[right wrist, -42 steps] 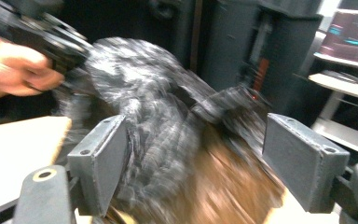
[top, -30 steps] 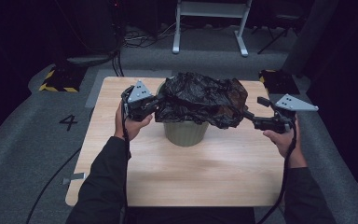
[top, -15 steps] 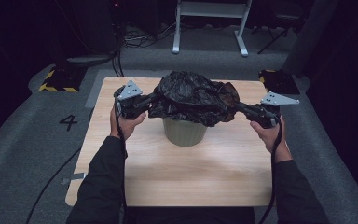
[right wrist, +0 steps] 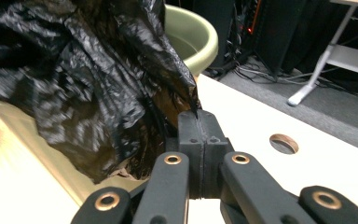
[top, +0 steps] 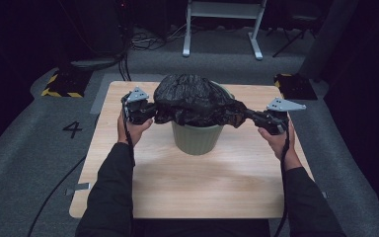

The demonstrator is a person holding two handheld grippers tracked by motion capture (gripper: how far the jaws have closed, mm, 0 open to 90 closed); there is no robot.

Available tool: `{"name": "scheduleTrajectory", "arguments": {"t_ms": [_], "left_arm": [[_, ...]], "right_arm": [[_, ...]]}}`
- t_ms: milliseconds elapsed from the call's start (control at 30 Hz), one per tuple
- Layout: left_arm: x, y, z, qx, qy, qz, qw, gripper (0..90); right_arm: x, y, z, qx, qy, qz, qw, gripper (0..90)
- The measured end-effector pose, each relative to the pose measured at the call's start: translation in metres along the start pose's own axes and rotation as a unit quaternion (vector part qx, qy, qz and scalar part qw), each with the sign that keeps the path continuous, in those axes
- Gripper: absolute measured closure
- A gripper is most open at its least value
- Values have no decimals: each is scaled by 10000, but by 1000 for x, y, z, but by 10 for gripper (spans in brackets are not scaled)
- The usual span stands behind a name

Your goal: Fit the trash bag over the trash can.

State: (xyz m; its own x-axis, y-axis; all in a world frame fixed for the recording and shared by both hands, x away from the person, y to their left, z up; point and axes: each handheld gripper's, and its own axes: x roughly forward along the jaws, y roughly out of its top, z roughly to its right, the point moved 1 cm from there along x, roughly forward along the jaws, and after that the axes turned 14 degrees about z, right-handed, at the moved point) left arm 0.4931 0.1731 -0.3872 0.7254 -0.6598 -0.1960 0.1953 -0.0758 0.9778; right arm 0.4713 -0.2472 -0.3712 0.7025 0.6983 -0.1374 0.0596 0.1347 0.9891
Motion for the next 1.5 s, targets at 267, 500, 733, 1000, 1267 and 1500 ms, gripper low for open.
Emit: {"name": "scheduleTrajectory", "arguments": {"t_ms": [267, 500, 733, 1000, 1267, 1500], "left_arm": [[28, -10, 1, 52, -28, -369, 9993, 896], [42, -17, 1, -14, -403, -435, 9982, 895], [45, -21, 3, 11, -764, -583, 9954, 898], [34, -26, 22, 340, -1099, -708, 9908, 898], [11, -28, 53, 614, -1054, -630, 9905, 726], [-26, -17, 63, 653, -679, -166, 9954, 225]], "right_arm": [[13, -7, -1, -129, -101, -143, 9998, 900], [26, -14, -4, -172, -92, -173, 9997, 900], [24, -18, -1, -24, 27, -219, 9998, 900], [-1, -28, -6, -158, 538, -190, 9982, 900], [-38, -36, -9, -246, 496, -33, 9985, 900], [-58, -25, -7, -364, 245, 166, 9989, 900]]}}
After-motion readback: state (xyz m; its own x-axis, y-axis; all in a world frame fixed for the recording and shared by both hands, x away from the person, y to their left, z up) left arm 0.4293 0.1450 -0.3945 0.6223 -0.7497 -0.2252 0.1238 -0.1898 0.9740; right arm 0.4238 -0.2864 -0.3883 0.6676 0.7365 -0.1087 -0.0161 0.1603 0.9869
